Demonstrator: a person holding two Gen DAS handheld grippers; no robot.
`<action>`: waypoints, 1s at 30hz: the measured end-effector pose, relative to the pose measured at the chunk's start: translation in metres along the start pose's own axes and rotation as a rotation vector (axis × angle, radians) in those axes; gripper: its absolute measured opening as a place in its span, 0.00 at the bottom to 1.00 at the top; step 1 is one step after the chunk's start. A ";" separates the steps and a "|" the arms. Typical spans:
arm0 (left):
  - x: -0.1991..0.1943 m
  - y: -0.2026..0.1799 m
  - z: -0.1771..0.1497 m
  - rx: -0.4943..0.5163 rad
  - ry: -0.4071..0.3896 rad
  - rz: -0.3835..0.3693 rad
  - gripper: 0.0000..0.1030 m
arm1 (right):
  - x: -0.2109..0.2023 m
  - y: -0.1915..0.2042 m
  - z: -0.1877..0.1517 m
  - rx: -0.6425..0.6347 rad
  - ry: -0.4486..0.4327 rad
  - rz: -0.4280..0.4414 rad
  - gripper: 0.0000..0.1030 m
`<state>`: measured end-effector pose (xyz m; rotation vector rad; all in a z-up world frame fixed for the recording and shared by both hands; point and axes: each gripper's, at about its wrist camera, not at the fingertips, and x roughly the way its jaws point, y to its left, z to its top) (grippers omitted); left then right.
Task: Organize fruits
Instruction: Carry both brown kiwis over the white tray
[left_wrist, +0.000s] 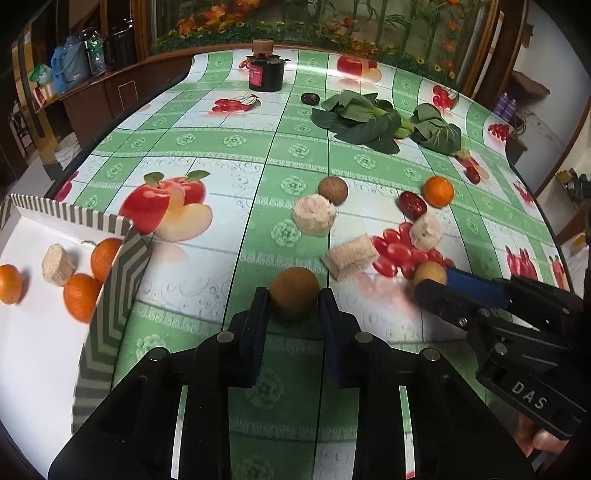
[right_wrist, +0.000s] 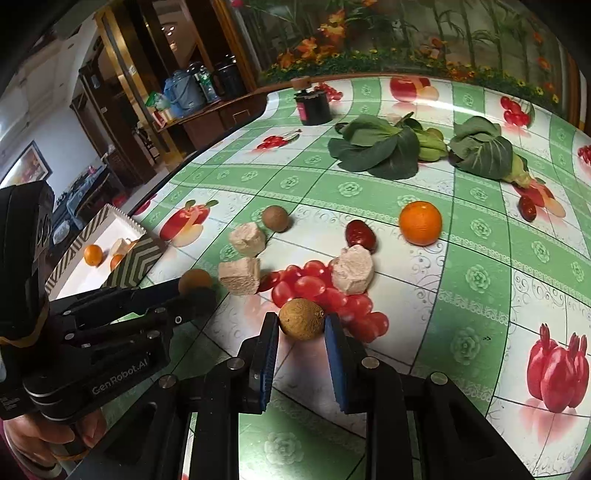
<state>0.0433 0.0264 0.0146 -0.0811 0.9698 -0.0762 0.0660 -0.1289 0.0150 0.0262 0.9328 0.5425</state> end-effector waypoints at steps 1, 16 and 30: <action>-0.002 0.000 -0.002 0.000 0.000 -0.003 0.25 | 0.001 0.001 0.000 -0.003 0.002 0.001 0.24; -0.074 0.022 -0.034 0.001 -0.088 -0.010 0.26 | -0.018 0.050 -0.010 -0.070 -0.019 0.037 0.24; -0.112 0.048 -0.050 -0.021 -0.159 0.040 0.26 | -0.030 0.088 -0.025 -0.080 -0.041 0.064 0.24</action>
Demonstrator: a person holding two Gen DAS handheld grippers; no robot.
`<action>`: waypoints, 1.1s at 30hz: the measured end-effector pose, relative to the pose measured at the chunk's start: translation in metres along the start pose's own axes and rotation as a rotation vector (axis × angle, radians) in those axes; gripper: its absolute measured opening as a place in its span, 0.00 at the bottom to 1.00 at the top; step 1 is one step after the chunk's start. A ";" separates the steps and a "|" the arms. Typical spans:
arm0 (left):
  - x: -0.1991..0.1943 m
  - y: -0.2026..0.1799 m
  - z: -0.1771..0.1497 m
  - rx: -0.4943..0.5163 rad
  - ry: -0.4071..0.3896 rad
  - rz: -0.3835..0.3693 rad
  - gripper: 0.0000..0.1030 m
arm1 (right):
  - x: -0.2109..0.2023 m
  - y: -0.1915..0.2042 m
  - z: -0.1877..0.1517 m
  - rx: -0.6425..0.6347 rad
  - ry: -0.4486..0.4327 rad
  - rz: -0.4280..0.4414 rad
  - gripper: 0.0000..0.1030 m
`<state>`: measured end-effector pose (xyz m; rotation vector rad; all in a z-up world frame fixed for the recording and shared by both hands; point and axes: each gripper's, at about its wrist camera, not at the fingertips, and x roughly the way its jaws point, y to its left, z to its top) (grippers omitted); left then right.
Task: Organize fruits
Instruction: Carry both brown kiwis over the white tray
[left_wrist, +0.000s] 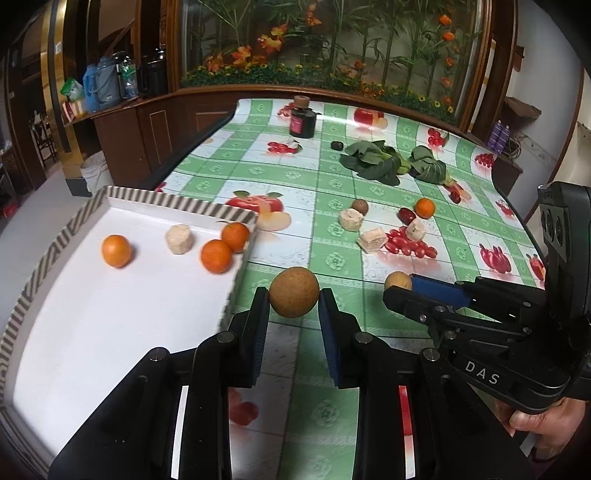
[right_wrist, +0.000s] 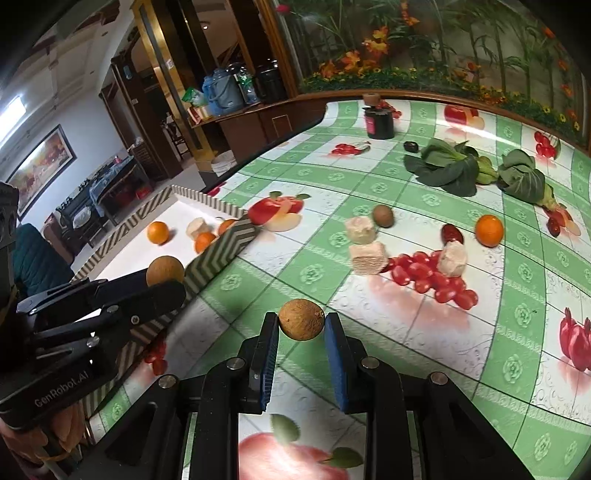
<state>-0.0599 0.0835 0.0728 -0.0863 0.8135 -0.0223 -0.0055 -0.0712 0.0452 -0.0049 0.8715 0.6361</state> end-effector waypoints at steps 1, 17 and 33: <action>-0.003 0.003 -0.001 -0.002 -0.003 0.003 0.26 | 0.000 0.003 0.000 -0.004 -0.001 0.003 0.24; -0.032 0.054 0.001 -0.026 -0.060 0.103 0.26 | 0.007 0.064 0.016 -0.107 -0.013 0.059 0.24; -0.031 0.126 0.003 -0.100 -0.035 0.186 0.26 | 0.034 0.117 0.031 -0.209 0.022 0.099 0.24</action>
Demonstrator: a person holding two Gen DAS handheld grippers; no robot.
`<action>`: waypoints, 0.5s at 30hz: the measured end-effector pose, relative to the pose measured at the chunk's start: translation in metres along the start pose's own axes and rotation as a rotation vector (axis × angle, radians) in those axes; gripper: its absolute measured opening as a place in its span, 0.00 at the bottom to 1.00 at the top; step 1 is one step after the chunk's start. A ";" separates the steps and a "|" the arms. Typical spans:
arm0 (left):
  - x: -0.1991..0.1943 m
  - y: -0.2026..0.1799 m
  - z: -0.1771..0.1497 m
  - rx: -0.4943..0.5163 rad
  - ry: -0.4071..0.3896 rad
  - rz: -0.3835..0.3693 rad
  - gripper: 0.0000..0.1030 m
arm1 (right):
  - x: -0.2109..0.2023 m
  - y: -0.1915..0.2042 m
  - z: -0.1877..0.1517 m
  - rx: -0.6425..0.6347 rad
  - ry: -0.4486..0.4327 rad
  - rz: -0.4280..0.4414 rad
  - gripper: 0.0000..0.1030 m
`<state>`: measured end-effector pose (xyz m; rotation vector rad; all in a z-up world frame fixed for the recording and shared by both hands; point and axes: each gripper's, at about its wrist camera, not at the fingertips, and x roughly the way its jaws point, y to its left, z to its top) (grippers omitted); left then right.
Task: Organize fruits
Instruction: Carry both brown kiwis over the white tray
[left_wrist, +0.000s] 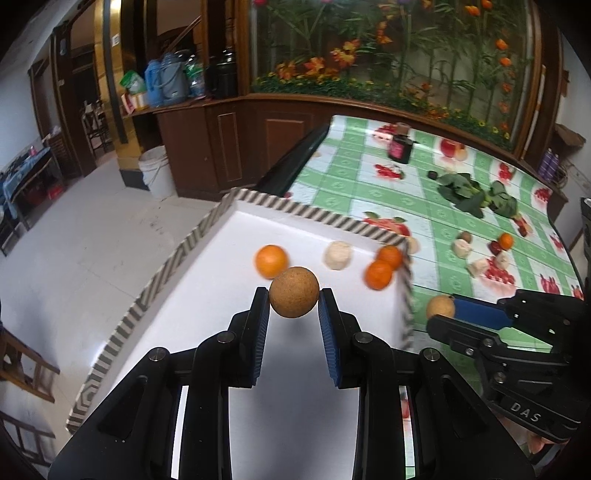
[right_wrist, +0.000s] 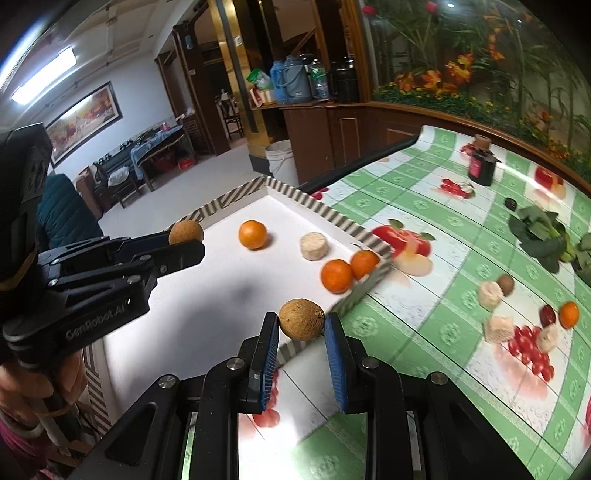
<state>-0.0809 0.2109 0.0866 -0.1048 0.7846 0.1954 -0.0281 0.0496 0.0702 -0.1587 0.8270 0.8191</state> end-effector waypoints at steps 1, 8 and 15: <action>0.001 0.004 0.000 -0.007 0.005 0.001 0.26 | 0.004 0.002 0.002 -0.007 0.006 0.002 0.24; 0.016 0.018 -0.001 -0.035 0.051 -0.011 0.26 | 0.025 0.012 0.013 -0.032 0.033 0.018 0.24; 0.029 0.018 0.001 -0.029 0.077 0.005 0.26 | 0.042 0.013 0.019 -0.036 0.060 0.025 0.24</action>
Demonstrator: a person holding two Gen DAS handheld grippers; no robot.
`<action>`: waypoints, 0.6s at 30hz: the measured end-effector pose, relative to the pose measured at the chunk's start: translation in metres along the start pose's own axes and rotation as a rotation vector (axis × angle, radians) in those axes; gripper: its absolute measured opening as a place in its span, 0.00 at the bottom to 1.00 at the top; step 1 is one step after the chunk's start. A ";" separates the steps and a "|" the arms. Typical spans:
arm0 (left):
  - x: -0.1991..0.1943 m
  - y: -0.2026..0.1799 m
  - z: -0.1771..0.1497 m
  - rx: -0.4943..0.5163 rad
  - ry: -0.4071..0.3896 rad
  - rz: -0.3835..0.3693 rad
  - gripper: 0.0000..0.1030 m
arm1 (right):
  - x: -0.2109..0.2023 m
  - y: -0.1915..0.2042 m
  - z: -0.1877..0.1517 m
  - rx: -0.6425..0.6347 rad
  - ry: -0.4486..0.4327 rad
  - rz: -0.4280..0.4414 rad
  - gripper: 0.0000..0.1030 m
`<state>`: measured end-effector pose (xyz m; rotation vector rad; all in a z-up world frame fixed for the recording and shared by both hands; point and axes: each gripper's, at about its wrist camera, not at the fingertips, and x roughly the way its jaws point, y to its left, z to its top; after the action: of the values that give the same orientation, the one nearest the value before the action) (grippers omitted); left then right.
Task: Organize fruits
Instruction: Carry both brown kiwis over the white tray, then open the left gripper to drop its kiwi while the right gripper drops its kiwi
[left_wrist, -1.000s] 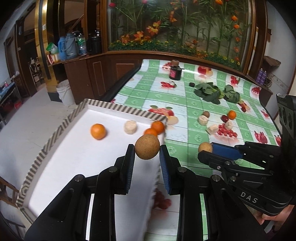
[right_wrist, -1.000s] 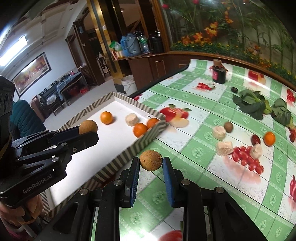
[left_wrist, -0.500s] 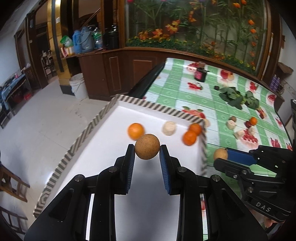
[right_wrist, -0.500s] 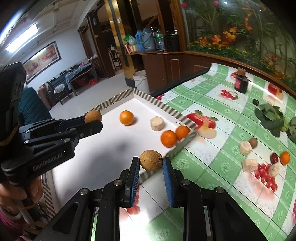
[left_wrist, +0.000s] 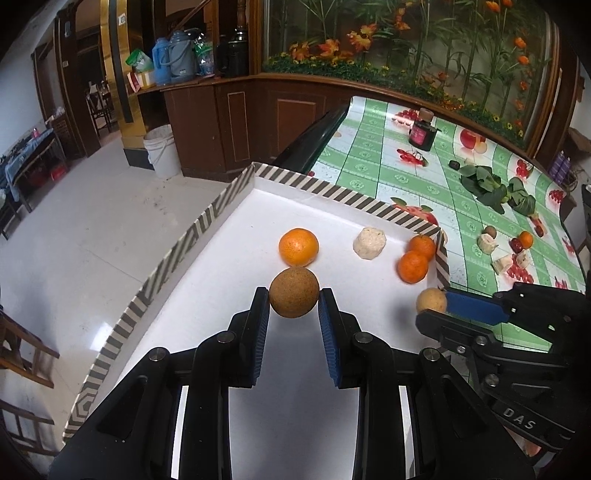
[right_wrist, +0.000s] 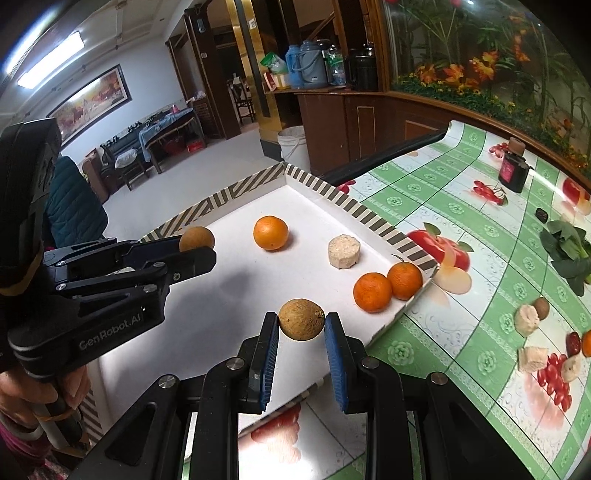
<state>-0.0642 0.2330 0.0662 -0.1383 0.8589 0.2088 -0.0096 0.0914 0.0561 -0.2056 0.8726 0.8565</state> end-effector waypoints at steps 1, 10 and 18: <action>0.002 0.000 0.000 0.000 0.006 -0.001 0.26 | 0.003 0.000 0.001 0.002 0.005 0.001 0.24; 0.016 0.000 0.004 -0.006 0.059 -0.022 0.26 | 0.022 0.000 0.008 -0.009 0.039 0.004 0.24; 0.031 -0.001 0.006 -0.018 0.118 -0.049 0.26 | 0.039 -0.002 0.010 -0.006 0.076 0.004 0.24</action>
<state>-0.0395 0.2369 0.0462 -0.1892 0.9697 0.1636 0.0118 0.1176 0.0331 -0.2431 0.9421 0.8595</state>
